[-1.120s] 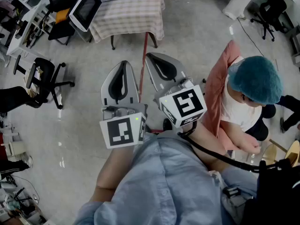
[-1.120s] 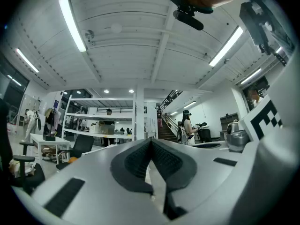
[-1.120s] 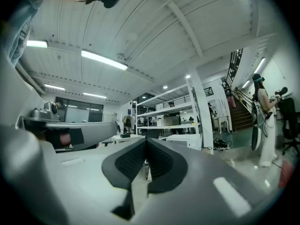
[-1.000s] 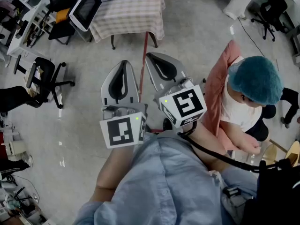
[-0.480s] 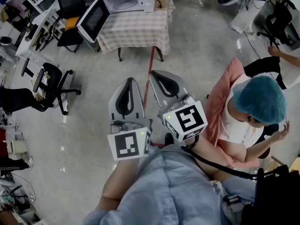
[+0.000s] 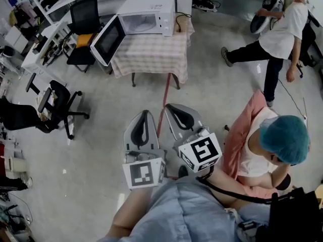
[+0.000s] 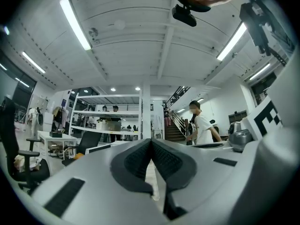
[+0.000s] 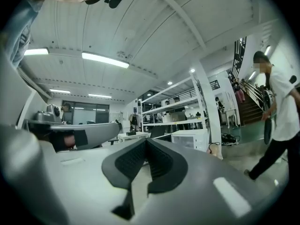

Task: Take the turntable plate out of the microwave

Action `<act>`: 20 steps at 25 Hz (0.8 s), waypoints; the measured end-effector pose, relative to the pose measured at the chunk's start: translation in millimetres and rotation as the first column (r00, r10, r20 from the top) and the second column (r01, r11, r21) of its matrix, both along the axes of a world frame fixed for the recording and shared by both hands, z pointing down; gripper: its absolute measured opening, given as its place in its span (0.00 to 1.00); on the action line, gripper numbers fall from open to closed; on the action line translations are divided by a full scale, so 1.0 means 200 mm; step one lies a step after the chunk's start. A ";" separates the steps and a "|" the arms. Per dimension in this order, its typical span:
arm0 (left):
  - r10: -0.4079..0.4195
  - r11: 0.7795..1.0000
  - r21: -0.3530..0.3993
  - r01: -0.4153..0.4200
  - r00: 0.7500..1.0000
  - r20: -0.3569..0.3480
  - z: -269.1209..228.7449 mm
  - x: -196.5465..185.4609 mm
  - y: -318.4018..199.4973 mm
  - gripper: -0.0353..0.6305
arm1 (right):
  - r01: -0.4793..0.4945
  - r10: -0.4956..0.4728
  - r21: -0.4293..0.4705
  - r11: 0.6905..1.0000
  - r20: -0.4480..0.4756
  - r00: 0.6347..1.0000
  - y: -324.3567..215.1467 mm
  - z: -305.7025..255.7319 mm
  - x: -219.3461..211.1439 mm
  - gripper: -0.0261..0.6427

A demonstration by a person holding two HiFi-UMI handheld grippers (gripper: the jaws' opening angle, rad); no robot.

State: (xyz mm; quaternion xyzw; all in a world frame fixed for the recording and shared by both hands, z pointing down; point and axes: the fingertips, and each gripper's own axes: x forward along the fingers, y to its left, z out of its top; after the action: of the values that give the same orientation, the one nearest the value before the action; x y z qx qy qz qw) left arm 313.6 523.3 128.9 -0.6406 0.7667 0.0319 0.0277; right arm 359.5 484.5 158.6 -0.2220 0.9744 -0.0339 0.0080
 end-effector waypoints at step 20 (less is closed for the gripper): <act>0.090 0.996 0.014 -0.089 0.995 -0.049 0.02 -0.88 -0.49 0.06 | -0.091 0.091 -0.006 0.996 -0.038 0.995 -0.48 0.02 -0.87 0.04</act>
State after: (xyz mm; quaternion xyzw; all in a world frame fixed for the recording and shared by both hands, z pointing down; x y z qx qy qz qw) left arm 137.6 425.0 133.5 -0.6732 0.7374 0.0535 0.0110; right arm 185.6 388.2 162.6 -0.2669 0.9631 -0.0329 -0.0096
